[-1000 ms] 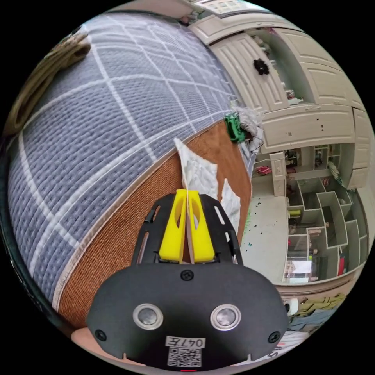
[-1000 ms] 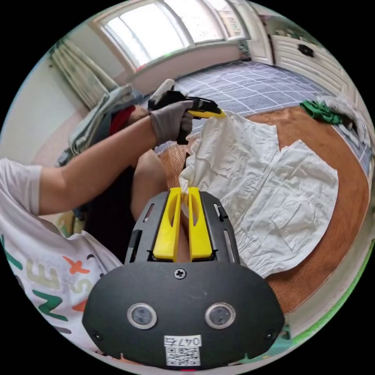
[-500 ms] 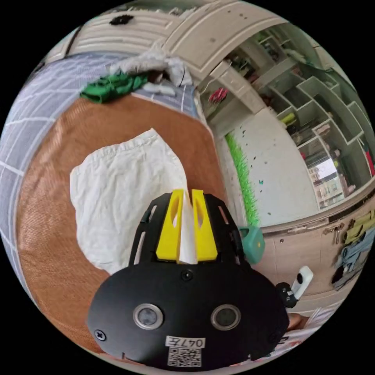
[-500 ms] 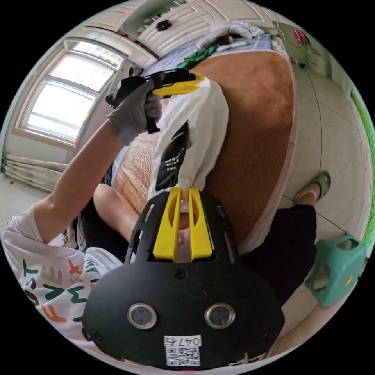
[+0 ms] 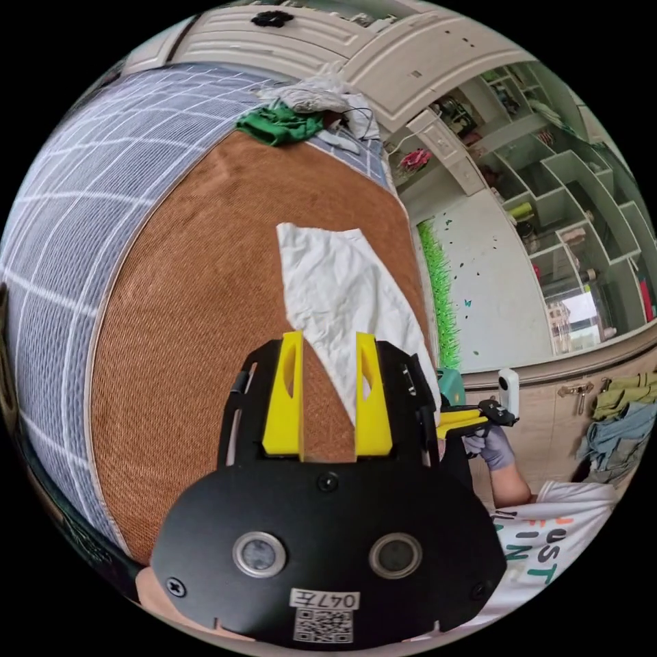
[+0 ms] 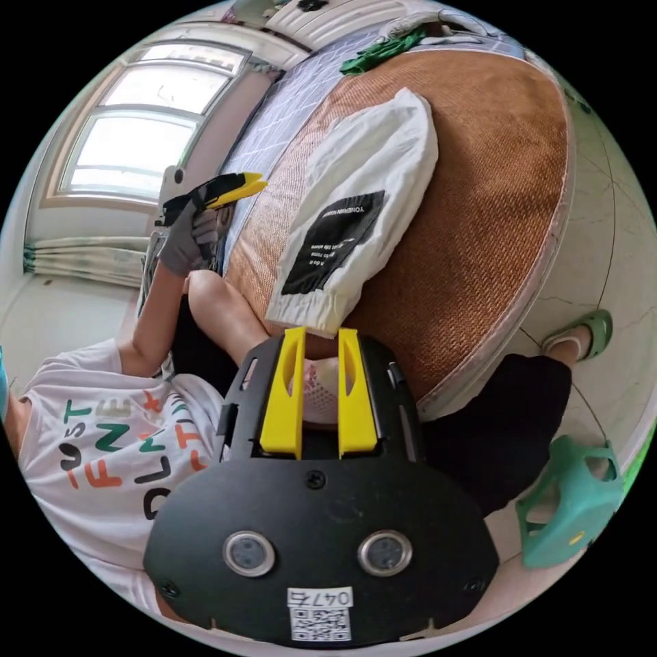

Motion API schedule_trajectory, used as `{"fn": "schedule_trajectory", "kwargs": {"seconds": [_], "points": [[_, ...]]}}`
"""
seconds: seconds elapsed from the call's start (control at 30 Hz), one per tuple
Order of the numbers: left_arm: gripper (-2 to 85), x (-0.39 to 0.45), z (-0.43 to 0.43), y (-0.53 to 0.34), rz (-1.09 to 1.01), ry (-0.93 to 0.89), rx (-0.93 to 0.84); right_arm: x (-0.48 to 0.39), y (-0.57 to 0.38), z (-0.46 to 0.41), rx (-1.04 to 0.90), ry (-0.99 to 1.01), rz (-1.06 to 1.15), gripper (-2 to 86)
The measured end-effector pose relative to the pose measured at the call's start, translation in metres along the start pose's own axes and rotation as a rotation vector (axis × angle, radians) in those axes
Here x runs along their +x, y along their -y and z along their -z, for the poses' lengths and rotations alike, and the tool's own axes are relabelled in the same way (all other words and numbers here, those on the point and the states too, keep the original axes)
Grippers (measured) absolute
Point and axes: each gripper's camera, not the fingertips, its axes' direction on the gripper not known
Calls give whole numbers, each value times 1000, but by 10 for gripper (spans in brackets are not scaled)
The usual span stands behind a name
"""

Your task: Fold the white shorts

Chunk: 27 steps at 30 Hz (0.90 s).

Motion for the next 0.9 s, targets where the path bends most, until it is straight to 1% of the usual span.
{"fn": "schedule_trajectory", "kwargs": {"seconds": [0.03, 0.07, 0.1, 0.2, 0.27, 0.33, 0.47, 0.57, 0.67, 0.73, 0.83, 0.9], "points": [[114, -9, -3, -2, 11, -24, -5, 1, -2, 1, 11, -54, 1, 43], [116, -25, -13, -4, 32, -90, -12, 4, -3, 6, 40, -106, -5, 48], [116, -38, -25, -5, 52, -154, -20, 6, -3, 8, 55, -124, -11, 52], [117, -59, -57, 0, 98, -251, -53, 26, 4, 19, 170, -155, -25, 75], [117, -64, -72, 5, 103, -267, -77, 53, 25, 16, 236, -110, -6, 87], [116, -70, -72, 8, 107, -237, -80, 79, 45, 7, 255, -53, -3, 95], [112, -100, -69, 6, 143, -339, -38, 138, 90, -29, 260, 101, -18, 96], [111, -116, -73, 8, 156, -406, -34, 162, 110, -56, 272, 230, -22, 80], [110, -128, -86, 11, 174, -487, -61, 171, 126, -80, 270, 322, -21, 62], [105, -134, -91, 15, 171, -499, -76, 169, 137, -92, 253, 353, -9, 50], [91, -145, -96, 18, 181, -543, -88, 152, 160, -110, 203, 368, 21, 27], [57, -152, -98, 17, 177, -563, -100, 135, 174, -117, 175, 349, 34, 7]]}}
